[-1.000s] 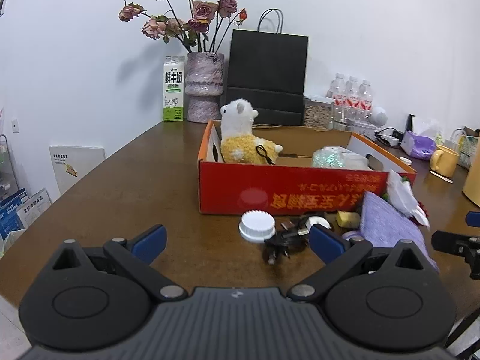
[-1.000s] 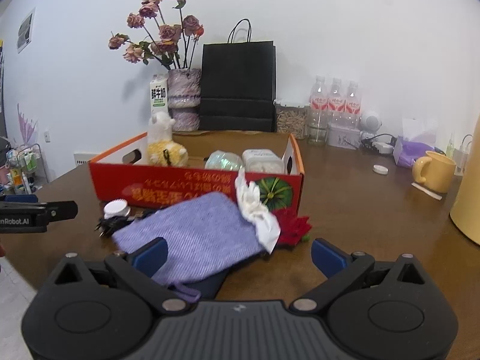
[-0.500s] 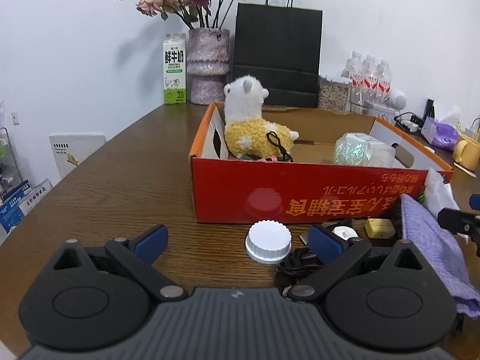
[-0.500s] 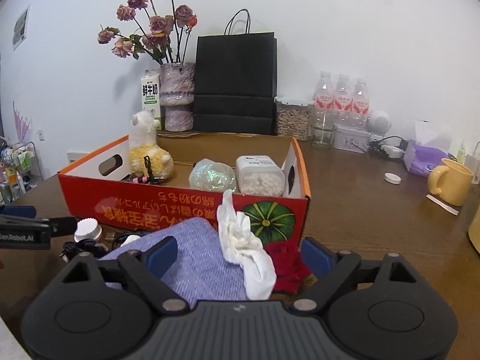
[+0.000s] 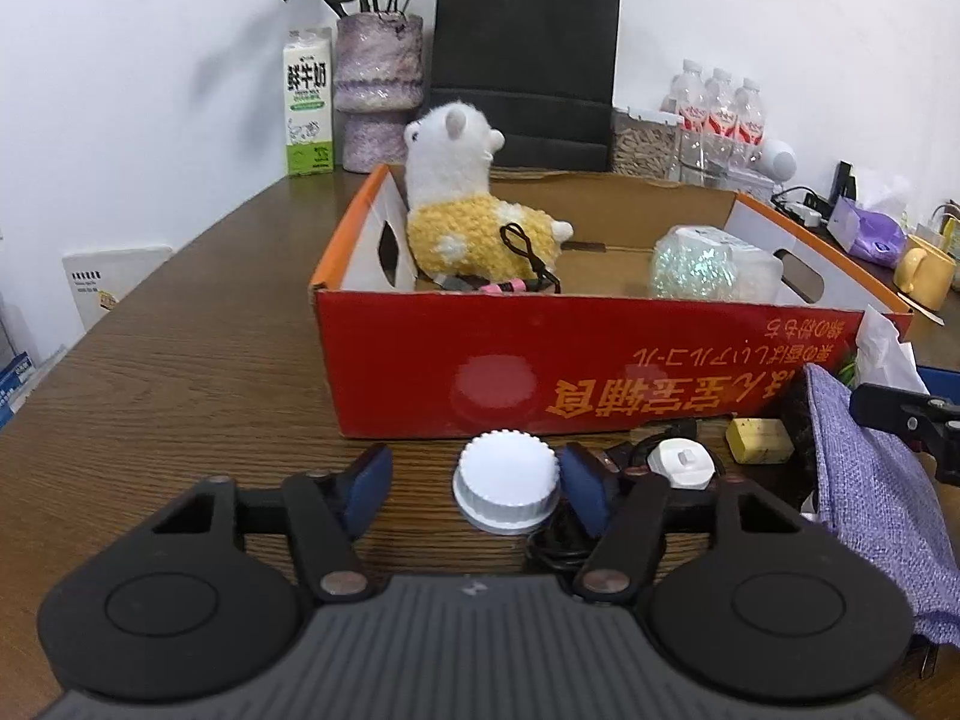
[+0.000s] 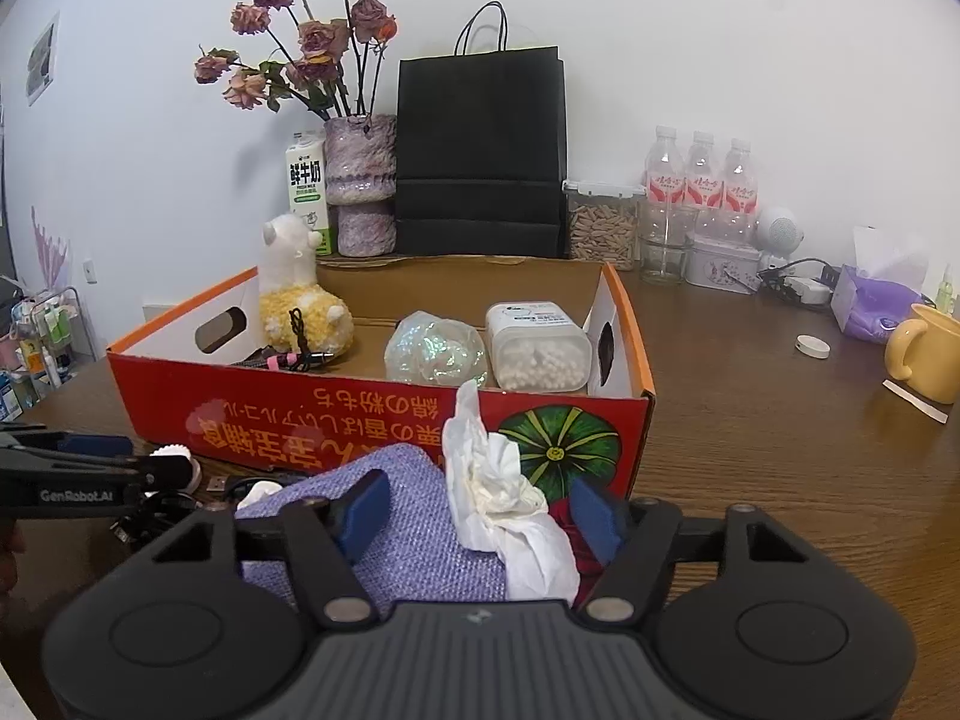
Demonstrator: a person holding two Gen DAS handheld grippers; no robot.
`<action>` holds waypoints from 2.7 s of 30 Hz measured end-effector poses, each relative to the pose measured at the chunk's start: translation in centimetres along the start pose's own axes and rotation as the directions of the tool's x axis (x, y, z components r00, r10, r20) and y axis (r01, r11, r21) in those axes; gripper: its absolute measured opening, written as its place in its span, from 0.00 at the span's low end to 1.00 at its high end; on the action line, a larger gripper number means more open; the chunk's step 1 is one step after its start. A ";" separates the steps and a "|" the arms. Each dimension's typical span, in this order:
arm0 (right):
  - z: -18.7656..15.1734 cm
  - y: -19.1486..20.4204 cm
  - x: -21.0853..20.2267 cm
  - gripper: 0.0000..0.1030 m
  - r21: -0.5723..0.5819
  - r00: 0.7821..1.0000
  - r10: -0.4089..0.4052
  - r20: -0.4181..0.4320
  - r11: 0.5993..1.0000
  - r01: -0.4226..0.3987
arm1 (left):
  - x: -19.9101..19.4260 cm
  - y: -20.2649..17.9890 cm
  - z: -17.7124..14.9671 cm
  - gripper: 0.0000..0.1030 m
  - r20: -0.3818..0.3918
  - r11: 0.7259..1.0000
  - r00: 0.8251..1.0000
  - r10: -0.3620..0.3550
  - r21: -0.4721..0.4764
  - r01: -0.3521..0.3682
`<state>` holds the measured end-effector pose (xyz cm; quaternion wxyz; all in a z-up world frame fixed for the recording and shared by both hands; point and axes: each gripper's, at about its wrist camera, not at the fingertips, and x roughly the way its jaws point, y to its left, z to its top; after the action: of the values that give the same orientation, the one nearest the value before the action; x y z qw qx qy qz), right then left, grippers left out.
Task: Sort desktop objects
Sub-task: 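Grasp the white round cap with left tool while right tool grasps the white tissue, then carry the cap and tissue over the cardboard box and open both tools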
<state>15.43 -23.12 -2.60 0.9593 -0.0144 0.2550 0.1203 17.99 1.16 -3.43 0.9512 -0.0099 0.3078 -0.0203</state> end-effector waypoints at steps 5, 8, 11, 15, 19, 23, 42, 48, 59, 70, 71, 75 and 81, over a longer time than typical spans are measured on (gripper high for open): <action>0.0 -0.1 0.1 0.47 0.006 1.000 0.004 -0.007 1.000 -0.003 | 0.3 -0.2 0.1 0.41 -0.012 1.000 1.000 -0.022 0.003 0.022; 0.0 -0.2 0.0 0.32 0.011 1.000 0.006 -0.011 1.000 -0.005 | 0.2 -0.2 0.0 0.38 -0.009 1.000 1.000 -0.025 0.004 0.025; 0.0 -0.3 -0.1 0.17 0.016 1.000 0.001 -0.011 1.000 -0.001 | 0.0 -0.2 0.0 0.38 -0.004 1.000 1.000 -0.025 -0.001 0.025; 0.1 -0.6 -0.6 0.14 0.030 1.000 0.003 0.006 1.000 -0.003 | -0.7 0.1 0.0 0.38 0.017 1.000 1.000 -0.020 -0.010 0.020; 0.4 -0.6 -1.6 0.13 0.029 0.999 0.003 0.035 1.000 -0.004 | -2.0 0.4 0.2 0.38 0.049 1.000 0.999 -0.022 -0.015 0.023; 1.3 -0.4 -2.8 0.13 0.018 0.997 0.005 0.081 1.000 -0.007 | -3.8 0.4 0.7 0.38 0.098 0.999 0.995 -0.031 -0.016 0.033; 11.0 0.7 -1.0 0.13 -0.018 0.971 0.042 0.236 0.999 -0.039 | -5.1 -1.9 10.1 0.38 0.330 0.999 0.943 -0.044 -0.006 0.049; 12.1 0.7 3.7 0.13 -0.036 0.985 0.039 0.169 0.999 -0.033 | -1.4 -2.7 11.5 0.38 0.302 0.999 0.953 -0.028 -0.007 0.032; 9.3 -1.5 9.4 0.13 0.010 0.996 0.068 0.053 0.998 -0.069 | 5.2 -1.9 10.3 0.38 0.203 0.999 0.978 0.045 -0.037 -0.039; 7.9 -1.2 11.1 0.13 0.021 0.995 0.092 -0.028 0.996 -0.092 | 7.1 -2.0 9.1 0.38 0.130 1.000 0.991 0.026 0.002 -0.026; 7.9 -1.2 11.1 0.13 0.020 0.995 0.093 -0.029 0.996 -0.092 | 7.1 -2.0 9.1 0.38 0.131 1.000 0.991 0.025 0.002 -0.025; 7.6 -1.1 11.4 0.13 0.019 0.994 0.096 -0.049 0.995 -0.095 | 7.1 -2.1 8.9 0.38 0.124 1.000 0.992 0.021 0.005 -0.022; 7.6 -1.1 11.3 0.16 0.025 0.994 0.100 -0.046 0.995 -0.099 | 7.0 -2.2 8.9 0.42 0.132 1.000 0.991 0.031 0.001 -0.032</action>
<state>28.94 -20.95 -1.58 0.9460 0.0062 0.2792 0.1648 28.79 -1.26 -0.25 0.9696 -0.0050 0.2445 -0.0051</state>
